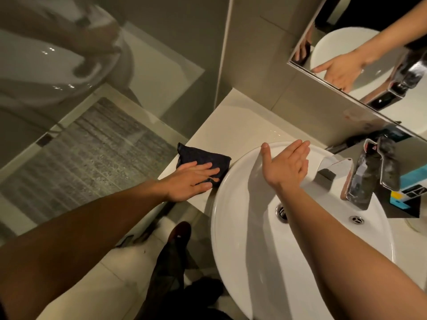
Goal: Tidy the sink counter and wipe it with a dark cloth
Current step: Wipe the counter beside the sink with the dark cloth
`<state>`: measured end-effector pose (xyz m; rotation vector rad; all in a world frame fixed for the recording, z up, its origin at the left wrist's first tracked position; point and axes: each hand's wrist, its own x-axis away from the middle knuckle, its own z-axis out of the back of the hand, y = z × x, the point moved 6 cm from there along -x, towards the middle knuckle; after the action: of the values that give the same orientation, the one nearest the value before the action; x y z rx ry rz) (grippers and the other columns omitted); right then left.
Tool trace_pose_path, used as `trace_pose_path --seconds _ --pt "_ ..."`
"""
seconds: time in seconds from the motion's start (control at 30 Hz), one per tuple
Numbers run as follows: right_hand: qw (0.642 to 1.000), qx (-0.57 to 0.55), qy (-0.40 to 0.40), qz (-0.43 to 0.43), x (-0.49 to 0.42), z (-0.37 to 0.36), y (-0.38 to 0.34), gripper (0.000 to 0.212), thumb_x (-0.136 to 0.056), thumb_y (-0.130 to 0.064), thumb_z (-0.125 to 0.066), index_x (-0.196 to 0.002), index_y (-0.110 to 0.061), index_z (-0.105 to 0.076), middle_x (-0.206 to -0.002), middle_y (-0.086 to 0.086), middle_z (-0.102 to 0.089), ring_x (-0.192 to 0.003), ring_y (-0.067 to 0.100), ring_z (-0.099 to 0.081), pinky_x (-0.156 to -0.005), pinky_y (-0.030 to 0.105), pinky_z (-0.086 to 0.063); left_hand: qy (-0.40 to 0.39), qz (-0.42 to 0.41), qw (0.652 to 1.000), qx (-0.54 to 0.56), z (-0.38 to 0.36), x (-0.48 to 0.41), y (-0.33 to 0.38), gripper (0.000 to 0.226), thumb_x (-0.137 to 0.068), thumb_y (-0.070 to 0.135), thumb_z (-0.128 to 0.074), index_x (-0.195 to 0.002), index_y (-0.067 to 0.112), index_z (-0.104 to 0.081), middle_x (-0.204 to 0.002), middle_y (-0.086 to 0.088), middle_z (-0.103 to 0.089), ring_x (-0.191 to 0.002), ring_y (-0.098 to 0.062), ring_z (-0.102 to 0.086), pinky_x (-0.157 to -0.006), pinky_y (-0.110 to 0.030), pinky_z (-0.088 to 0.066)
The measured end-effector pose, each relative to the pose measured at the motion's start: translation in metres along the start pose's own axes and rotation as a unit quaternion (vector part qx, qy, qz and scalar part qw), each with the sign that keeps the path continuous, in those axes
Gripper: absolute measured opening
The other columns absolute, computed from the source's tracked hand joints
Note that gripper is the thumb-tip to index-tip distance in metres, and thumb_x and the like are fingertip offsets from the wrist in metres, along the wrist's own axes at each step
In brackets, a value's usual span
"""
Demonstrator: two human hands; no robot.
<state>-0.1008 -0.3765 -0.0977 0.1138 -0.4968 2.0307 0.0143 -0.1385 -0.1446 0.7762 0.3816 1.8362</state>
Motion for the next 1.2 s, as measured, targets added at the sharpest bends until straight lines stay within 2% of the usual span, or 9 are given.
trace_pose_path --seconds 0.33,0.43,0.5,0.57,0.7,0.77,0.83,1.07,1.2 --pt "1.0 -0.01 0.007 0.001 0.0 0.0 0.0 0.106 -0.093 -0.078 -0.019 -0.159 -0.001 0.012 -0.169 0.016 0.018 -0.158 0.027 0.014 -0.127 0.046 0.004 -0.003 0.036 0.999 0.036 -0.044 0.078 0.028 0.056 -0.104 0.048 -0.033 -0.155 0.025 -0.037 -0.163 0.017 -0.02 -0.151 0.002 -0.004 -0.122 -0.025 0.003" --pt "1.0 -0.012 0.009 0.0 0.001 0.002 0.0 0.106 -0.093 -0.078 -0.019 -0.159 -0.001 0.012 -0.17 0.016 0.018 -0.158 0.026 0.015 -0.127 0.046 0.004 -0.031 0.089 0.985 0.143 -0.051 0.095 0.038 0.064 -0.099 0.05 -0.036 -0.154 0.019 -0.041 -0.16 0.005 -0.039 -0.15 -0.001 -0.022 -0.124 -0.026 -0.007" --pt "1.0 -0.014 0.009 0.001 0.001 0.003 0.0 0.106 -0.093 -0.078 -0.019 -0.159 -0.001 0.011 -0.17 0.016 0.017 -0.158 0.026 0.014 -0.127 0.046 0.003 0.005 0.158 0.935 0.317 -0.039 0.108 0.04 0.05 -0.101 0.046 -0.045 -0.13 0.012 -0.067 -0.126 0.002 -0.069 -0.123 -0.008 -0.057 -0.114 -0.032 -0.036" --pt "1.0 -0.015 0.007 0.002 0.002 0.003 0.0 0.107 -0.092 -0.079 -0.018 -0.159 -0.001 0.012 -0.169 0.016 0.018 -0.158 0.026 0.015 -0.127 0.046 0.003 0.055 0.212 0.865 0.451 -0.018 0.117 0.039 0.04 -0.106 0.04 -0.047 -0.104 0.009 -0.073 -0.096 0.001 -0.076 -0.097 -0.013 -0.069 -0.095 -0.032 -0.052" --pt "1.0 -0.012 0.006 -0.001 0.002 0.005 0.0 0.106 -0.093 -0.078 -0.018 -0.159 -0.001 0.011 -0.17 0.016 0.017 -0.158 0.027 0.013 -0.128 0.045 0.004 0.139 0.252 0.767 0.574 0.024 0.108 0.034 0.039 -0.105 0.039 -0.046 -0.116 0.012 -0.072 -0.113 -0.009 -0.077 -0.111 -0.022 -0.072 -0.104 -0.042 -0.052" --pt "1.0 -0.009 0.006 -0.004 0.002 0.007 0.0 0.105 -0.093 -0.078 -0.018 -0.159 -0.001 0.011 -0.17 0.016 0.016 -0.158 0.027 0.012 -0.128 0.044 0.003 0.159 0.236 0.741 0.608 0.049 0.089 0.033 0.04 -0.105 0.037 -0.046 -0.12 0.008 -0.068 -0.117 -0.014 -0.075 -0.113 -0.027 -0.071 -0.104 -0.045 -0.051" --pt "1.0 -0.007 0.005 -0.009 0.002 0.008 -0.001 0.104 -0.094 -0.077 -0.018 -0.16 -0.002 0.01 -0.17 0.016 0.016 -0.158 0.027 0.012 -0.127 0.043 0.004 0.169 0.201 0.754 0.602 0.078 0.065 0.032 0.043 -0.101 0.039 -0.047 -0.12 0.006 -0.068 -0.118 -0.018 -0.074 -0.112 -0.029 -0.07 -0.102 -0.047 -0.05" --pt "1.0 0.002 0.001 -0.028 0.003 0.012 -0.003 0.101 -0.094 -0.077 -0.013 -0.159 -0.006 0.017 -0.168 0.013 0.024 -0.157 0.025 0.02 -0.127 0.042 0.008 0.121 0.073 0.884 0.445 0.17 -0.091 0.057 0.064 -0.092 0.059 -0.057 -0.099 -0.004 -0.063 -0.083 -0.017 -0.065 -0.076 -0.029 -0.058 -0.072 -0.044 -0.046" --pt "0.999 0.005 0.011 -0.036 0.004 0.014 -0.001 0.099 -0.094 -0.077 -0.011 -0.159 -0.009 0.019 -0.167 0.01 0.028 -0.155 0.023 0.024 -0.125 0.039 0.012 0.017 -0.036 0.97 0.24 0.158 -0.203 0.104 0.032 -0.105 0.043 -0.046 -0.112 0.022 -0.07 -0.087 0.0 -0.071 -0.085 -0.008 -0.058 -0.076 -0.024 -0.044"
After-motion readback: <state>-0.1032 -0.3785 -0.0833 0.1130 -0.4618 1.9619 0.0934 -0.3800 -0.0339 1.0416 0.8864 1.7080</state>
